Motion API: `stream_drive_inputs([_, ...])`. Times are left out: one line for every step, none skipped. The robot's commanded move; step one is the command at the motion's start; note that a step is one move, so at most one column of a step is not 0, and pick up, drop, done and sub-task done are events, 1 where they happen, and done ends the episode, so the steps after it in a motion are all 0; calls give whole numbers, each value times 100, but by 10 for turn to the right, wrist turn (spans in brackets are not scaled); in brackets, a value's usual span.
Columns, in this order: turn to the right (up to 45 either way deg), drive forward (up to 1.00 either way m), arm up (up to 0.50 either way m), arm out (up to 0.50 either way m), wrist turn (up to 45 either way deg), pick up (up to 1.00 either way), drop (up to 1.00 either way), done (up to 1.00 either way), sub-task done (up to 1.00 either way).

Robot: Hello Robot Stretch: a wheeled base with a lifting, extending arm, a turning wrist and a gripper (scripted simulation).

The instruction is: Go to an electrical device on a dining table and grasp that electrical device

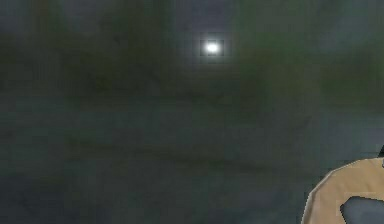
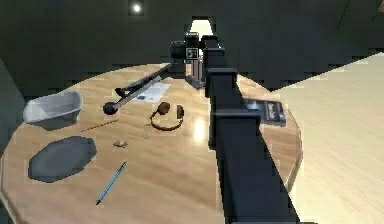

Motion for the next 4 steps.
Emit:
stream_drive_inputs([0,0,0,0,450,0,0,0,0])
stream_drive_inputs([0,0,0,0,180,0,0,0,0])
stream_drive_inputs([0,0,-24,0,0,0,0,0,0])
stream_drive_inputs([0,0,0,0,0,100,0,0,0])
